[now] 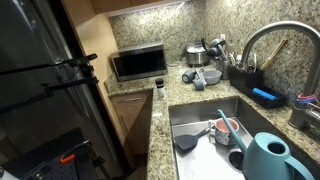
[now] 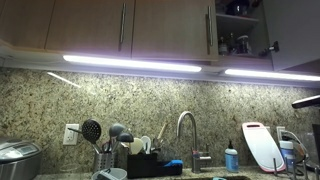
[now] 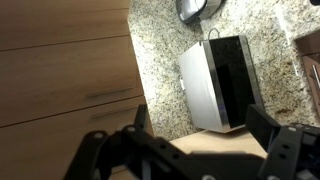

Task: Close the right door of the top cabinet.

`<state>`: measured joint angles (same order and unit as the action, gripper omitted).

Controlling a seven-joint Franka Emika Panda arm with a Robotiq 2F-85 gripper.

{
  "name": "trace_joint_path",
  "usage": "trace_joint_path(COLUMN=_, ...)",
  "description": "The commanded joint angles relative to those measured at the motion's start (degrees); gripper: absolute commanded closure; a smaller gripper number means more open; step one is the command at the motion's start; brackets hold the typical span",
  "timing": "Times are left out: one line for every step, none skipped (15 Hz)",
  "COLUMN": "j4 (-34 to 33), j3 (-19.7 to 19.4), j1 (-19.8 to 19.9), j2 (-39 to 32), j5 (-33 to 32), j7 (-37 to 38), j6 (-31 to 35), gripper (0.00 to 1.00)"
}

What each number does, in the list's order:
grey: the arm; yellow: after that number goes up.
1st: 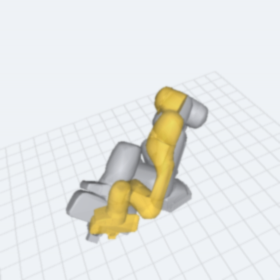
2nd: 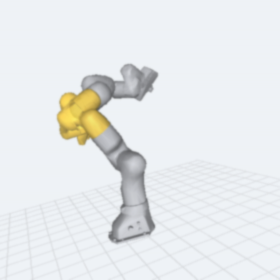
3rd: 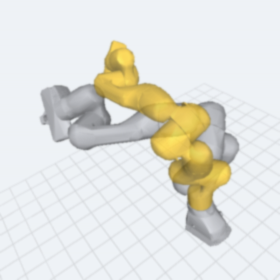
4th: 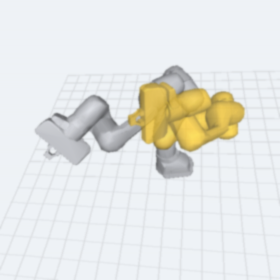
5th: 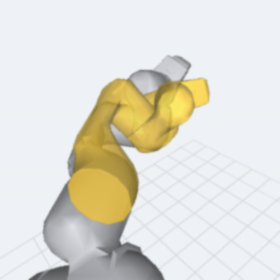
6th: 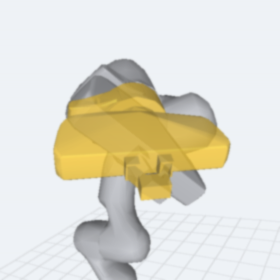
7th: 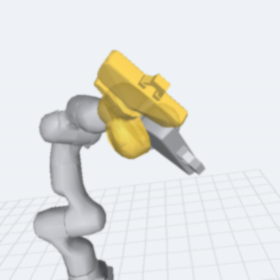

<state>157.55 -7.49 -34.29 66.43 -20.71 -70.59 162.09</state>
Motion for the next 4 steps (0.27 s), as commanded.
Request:
trace_joint_path(j4=0.0, j3=0.6, j1=0.6, j2=-0.1, j5=1.7, j7=-1.2, j6=0.1, gripper=0.0)
trace_joint_path(j4=0.1, j3=0.6, j1=0.6, j2=-0.1, j5=1.7, j7=-1.2, j6=0.1, gripper=0.0)
trace_joint_path(j4=0.1, j3=0.6, j1=0.6, j2=-0.1, j5=1.7, j7=-1.2, j6=0.1, gripper=0.0)
trace_joint_path(j4=0.2, j3=0.6, j1=0.6, j2=-0.1, j5=1.7, j7=-1.2, j6=0.1, gripper=0.0)
